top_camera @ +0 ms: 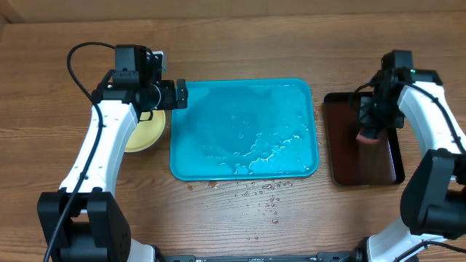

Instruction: Clean dirty plates on tray and stack at the side

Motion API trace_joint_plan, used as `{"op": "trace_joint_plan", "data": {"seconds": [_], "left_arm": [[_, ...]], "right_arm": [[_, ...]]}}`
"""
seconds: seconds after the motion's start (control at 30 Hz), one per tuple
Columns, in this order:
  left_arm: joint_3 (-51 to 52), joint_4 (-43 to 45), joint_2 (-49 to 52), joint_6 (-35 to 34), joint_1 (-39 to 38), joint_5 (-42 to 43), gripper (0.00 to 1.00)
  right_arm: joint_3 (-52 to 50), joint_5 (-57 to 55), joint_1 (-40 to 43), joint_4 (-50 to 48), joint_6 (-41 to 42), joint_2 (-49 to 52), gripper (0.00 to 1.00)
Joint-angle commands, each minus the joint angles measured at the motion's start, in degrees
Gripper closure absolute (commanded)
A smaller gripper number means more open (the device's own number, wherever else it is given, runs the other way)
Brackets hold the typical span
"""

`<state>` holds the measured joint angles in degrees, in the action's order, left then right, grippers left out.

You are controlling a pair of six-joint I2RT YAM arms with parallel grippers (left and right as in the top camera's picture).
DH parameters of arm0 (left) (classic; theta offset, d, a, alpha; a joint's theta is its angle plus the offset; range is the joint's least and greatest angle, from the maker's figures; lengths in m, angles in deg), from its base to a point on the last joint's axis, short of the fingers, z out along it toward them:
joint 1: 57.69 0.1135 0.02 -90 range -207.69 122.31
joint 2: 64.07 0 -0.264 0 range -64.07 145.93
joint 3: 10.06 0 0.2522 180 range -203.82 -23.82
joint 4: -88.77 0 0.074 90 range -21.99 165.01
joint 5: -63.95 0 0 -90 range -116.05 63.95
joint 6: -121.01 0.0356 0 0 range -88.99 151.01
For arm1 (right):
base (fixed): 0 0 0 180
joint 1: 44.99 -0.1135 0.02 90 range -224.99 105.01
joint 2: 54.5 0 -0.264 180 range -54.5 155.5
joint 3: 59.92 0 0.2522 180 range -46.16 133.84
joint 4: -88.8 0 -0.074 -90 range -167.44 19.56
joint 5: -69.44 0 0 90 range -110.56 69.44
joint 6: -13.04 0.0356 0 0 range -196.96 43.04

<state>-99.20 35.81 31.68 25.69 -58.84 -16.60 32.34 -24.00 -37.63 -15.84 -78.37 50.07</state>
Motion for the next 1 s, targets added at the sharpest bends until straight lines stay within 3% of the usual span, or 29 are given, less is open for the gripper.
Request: {"op": "trace_joint_plan", "data": {"seconds": [0.0,0.2,0.3,0.4,0.5,0.6,0.67,0.8,0.97], "left_arm": [[-0.9,0.1,-0.9,1.1,-0.1,0.5,0.00],[-0.9,0.1,-0.9,1.1,0.0,0.5,0.00],[-0.9,0.1,-0.9,1.1,0.0,0.5,0.00],[-0.9,0.1,-0.9,1.1,0.0,0.5,0.00],[-0.9,0.1,-0.9,1.1,0.0,0.5,0.00],[-0.9,0.1,-0.9,1.1,0.0,0.5,0.00],[-0.9,0.1,-0.9,1.1,0.0,0.5,0.00],[-0.9,0.1,-0.9,1.1,0.0,0.5,0.01],[-0.9,0.1,-0.9,1.1,0.0,0.5,0.00]], "right_arm": [[-0.1,0.7,-0.2,-1.4,-3.4,-0.2,0.94],[4.3,1.0,-0.3,0.7,-3.1,-0.5,0.73],[9.4,1.0,-0.3,4.3,-2.8,-1.3,0.57],[16.7,3.7,-0.3,9.7,-1.4,-3.3,0.50],[24.2,6.7,-0.3,14.7,-1.4,-6.6,0.29],[31.7,6.8,-0.3,20.2,-1.4,-11.0,0.27],[35.9,6.8,-0.3,22.5,-1.4,-14.2,0.00],[42.1,6.8,-0.3,26.3,-1.4,-20.9,0.00],[42.9,6.8,-0.3,26.5,-1.4,-29.6,0.00]]}}
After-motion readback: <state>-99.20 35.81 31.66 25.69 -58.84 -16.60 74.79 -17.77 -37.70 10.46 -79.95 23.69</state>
